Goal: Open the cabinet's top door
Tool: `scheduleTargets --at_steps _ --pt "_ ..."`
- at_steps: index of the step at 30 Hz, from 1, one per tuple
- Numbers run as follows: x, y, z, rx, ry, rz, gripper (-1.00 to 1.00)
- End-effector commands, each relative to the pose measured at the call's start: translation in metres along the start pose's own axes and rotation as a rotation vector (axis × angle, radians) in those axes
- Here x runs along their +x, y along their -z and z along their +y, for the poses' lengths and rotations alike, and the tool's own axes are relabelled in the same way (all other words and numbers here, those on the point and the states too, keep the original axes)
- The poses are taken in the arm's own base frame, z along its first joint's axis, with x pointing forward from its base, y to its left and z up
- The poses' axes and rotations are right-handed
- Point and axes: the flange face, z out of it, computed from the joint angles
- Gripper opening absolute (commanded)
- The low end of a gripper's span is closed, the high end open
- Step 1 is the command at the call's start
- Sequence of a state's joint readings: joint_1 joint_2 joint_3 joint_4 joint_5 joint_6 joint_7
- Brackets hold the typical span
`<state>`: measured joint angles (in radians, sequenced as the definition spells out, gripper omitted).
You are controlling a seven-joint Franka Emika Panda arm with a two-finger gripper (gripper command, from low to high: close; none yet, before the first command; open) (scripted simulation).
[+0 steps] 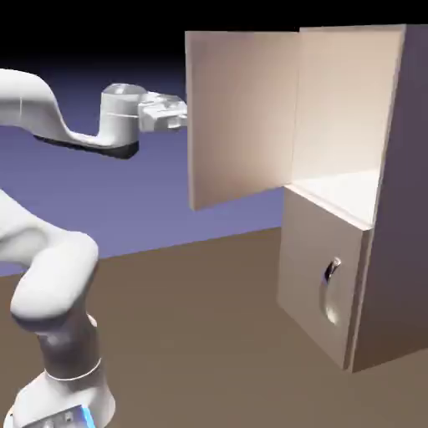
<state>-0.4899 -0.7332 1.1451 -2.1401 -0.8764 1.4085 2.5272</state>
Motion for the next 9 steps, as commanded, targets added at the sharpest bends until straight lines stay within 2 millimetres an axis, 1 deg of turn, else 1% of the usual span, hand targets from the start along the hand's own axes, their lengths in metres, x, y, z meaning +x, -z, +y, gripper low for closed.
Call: scheduleTargets --at_steps 1,8,9 --pt "-0.002 0.006 -0.002 -0.017 0.000 0.017 -1.00" --pt "-0.019 0.039 -0.019 -0.118 0.000 0.118 -1.00" --pt "-0.020 0.040 -0.020 -0.122 0.000 0.122 -1.00"
